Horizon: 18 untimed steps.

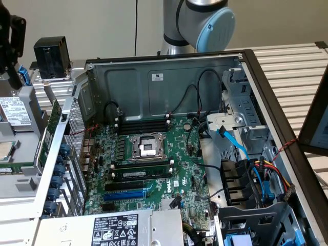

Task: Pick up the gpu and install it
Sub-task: 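Pick up the gpu and move the gpu toward the slot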

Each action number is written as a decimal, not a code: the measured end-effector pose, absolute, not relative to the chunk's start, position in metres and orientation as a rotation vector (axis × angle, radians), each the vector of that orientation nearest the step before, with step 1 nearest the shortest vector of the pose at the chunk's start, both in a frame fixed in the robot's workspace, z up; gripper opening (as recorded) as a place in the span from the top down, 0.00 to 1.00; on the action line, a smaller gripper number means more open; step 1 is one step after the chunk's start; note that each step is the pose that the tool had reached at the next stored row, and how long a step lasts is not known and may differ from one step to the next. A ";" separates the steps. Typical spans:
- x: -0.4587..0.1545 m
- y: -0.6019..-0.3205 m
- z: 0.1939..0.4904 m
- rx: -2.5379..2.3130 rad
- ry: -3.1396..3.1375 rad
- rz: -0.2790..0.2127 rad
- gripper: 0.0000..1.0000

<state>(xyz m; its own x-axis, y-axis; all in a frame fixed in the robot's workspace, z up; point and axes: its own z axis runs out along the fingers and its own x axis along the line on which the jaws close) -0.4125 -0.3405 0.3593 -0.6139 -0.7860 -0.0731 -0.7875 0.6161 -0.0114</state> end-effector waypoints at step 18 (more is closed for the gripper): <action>-0.413 -0.340 0.353 -0.979 2.913 0.026 0.64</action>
<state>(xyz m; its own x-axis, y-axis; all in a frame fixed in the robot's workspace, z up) -0.4125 -0.3405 0.3528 -0.7952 -0.6023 -0.0701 -0.6035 0.7973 -0.0055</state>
